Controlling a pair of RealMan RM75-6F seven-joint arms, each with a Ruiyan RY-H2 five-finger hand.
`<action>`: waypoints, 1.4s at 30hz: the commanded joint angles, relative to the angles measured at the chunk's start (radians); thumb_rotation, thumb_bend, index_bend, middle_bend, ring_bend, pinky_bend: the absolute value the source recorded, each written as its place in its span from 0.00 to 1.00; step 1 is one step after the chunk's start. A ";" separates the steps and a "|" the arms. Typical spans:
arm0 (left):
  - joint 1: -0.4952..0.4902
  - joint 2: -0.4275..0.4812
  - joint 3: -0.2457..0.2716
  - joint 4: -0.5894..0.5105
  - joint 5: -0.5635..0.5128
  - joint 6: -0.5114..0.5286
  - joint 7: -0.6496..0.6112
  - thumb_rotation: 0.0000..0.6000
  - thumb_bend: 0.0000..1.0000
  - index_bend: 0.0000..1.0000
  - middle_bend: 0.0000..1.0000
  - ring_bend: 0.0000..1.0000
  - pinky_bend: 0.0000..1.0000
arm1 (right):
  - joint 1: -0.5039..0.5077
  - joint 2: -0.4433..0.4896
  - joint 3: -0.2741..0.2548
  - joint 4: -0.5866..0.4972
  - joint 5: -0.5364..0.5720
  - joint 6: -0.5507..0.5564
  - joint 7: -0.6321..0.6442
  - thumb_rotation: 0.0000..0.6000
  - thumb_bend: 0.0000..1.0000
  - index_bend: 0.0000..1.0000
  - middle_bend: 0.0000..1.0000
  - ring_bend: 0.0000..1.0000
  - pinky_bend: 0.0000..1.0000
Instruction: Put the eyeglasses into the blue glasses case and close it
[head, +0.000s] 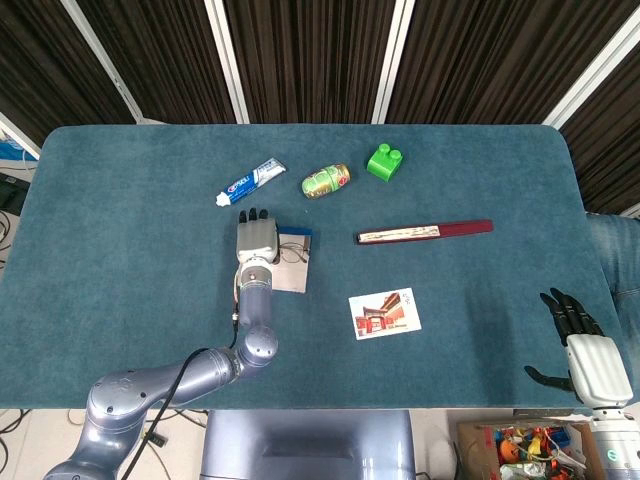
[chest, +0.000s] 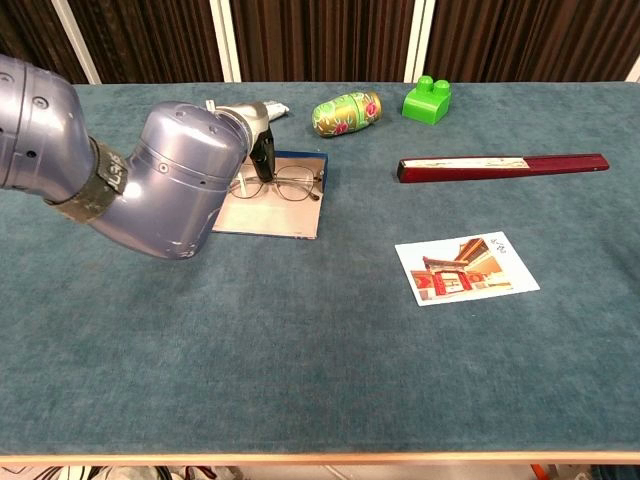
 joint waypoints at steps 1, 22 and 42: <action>-0.006 -0.006 -0.006 0.015 0.000 -0.003 0.000 1.00 0.45 0.58 0.13 0.00 0.00 | 0.000 0.000 0.000 -0.001 0.002 -0.001 0.001 1.00 0.06 0.02 0.00 0.03 0.18; -0.028 -0.041 -0.037 0.095 0.000 -0.028 0.007 1.00 0.45 0.43 0.12 0.00 0.00 | 0.000 0.003 0.001 -0.006 0.008 -0.007 0.002 1.00 0.06 0.02 0.00 0.03 0.18; -0.009 -0.032 -0.036 0.031 0.025 0.013 0.010 1.00 0.44 0.37 0.12 0.00 0.00 | 0.001 0.007 -0.001 -0.009 0.006 -0.011 0.005 1.00 0.07 0.02 0.00 0.03 0.18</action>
